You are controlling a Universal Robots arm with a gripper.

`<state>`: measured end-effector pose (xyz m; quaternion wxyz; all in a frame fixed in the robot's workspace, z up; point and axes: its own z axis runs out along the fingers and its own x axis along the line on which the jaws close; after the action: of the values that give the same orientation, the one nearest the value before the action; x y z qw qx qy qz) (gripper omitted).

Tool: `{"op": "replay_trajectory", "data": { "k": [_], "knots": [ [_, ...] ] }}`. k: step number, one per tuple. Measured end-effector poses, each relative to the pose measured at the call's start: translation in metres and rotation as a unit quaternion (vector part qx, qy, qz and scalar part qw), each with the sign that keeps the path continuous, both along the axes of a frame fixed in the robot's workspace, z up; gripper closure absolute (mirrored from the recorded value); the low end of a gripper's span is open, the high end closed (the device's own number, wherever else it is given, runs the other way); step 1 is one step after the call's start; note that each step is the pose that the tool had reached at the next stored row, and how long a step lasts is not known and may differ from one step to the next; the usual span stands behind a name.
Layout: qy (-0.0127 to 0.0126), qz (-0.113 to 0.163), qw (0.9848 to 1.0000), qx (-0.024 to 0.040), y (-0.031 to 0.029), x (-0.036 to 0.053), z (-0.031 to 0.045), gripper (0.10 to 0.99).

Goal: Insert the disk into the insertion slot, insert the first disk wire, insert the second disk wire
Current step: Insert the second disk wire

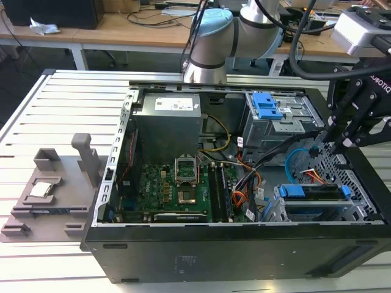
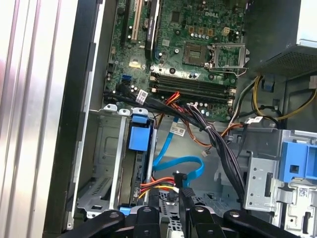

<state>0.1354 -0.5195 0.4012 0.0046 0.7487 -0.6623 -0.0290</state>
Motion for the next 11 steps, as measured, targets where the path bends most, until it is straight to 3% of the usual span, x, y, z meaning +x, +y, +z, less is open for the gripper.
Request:
{"op": "replay_trajectory", "data": {
  "k": [11],
  "knots": [
    [0.0,0.036,0.9993,0.0001,0.0136,-0.0108,-0.0097,0.784]
  ]
}}
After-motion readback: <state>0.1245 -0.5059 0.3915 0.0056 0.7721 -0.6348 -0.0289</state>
